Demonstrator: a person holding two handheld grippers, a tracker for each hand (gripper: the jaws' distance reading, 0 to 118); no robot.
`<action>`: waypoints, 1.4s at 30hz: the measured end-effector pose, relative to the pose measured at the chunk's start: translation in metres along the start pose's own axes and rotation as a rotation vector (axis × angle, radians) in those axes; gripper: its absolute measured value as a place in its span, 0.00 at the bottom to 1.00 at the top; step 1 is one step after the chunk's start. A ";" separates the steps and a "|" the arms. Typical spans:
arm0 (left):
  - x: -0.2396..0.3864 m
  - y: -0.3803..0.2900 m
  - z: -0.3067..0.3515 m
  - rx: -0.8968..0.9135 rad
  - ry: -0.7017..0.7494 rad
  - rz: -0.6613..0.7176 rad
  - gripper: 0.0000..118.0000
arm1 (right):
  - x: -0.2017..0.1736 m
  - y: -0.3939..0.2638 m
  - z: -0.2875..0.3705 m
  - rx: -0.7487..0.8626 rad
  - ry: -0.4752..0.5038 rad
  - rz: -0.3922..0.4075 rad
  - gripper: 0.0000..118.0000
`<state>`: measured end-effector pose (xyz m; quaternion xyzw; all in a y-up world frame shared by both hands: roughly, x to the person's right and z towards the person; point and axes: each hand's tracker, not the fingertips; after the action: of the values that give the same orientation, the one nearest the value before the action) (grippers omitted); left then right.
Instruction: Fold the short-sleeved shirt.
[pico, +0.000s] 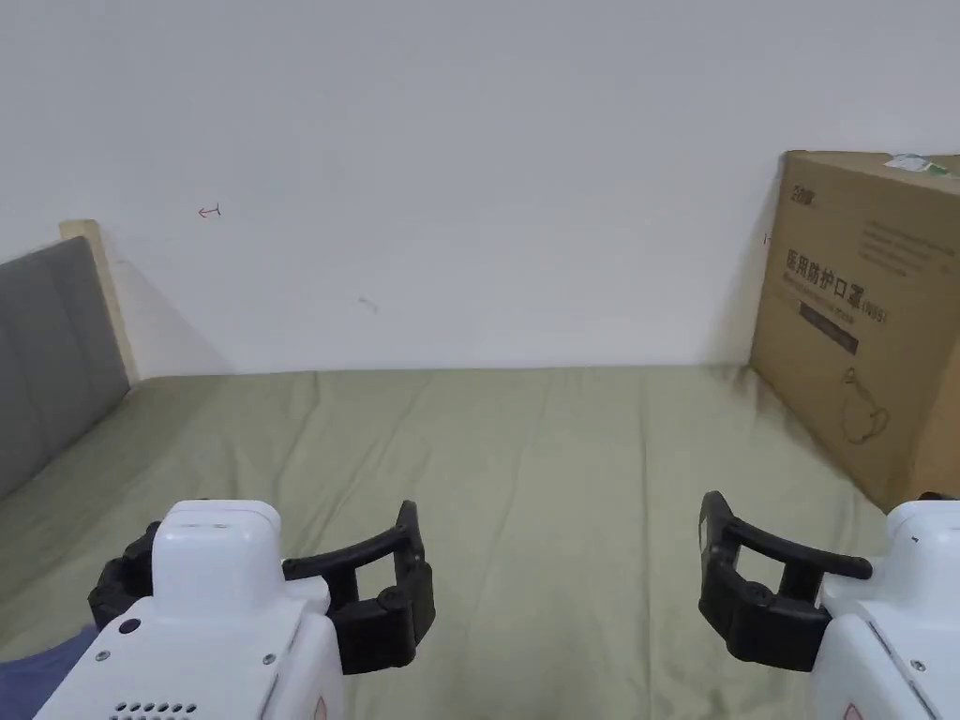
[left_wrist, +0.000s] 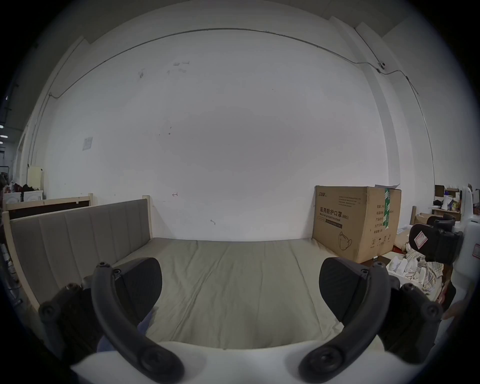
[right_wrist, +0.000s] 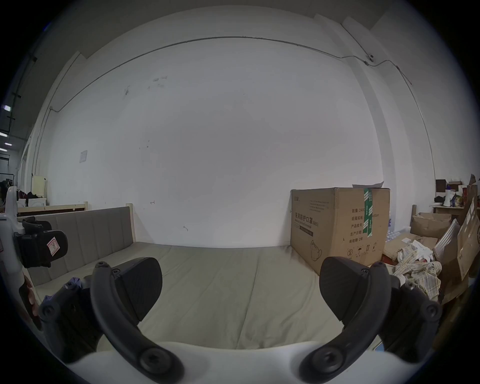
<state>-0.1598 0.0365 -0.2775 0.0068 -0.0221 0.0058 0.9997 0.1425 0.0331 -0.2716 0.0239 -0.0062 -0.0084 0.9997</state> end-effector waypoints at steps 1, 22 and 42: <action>0.001 0.001 -0.001 0.002 0.002 -0.010 1.00 | 0.000 0.001 0.000 0.001 -0.004 -0.001 1.00; 0.066 -0.018 -0.016 0.163 0.239 -0.991 1.00 | 0.124 -0.094 -0.031 -0.383 -0.160 -1.627 1.00; -0.007 -0.019 -0.015 0.004 0.102 0.009 1.00 | 0.017 -0.049 -0.029 -0.187 -0.117 -0.146 1.00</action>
<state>-0.1656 0.0177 -0.2933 0.0086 0.0288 0.0105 0.9995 0.1589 -0.0145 -0.3025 -0.0697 -0.0620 -0.0833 0.9921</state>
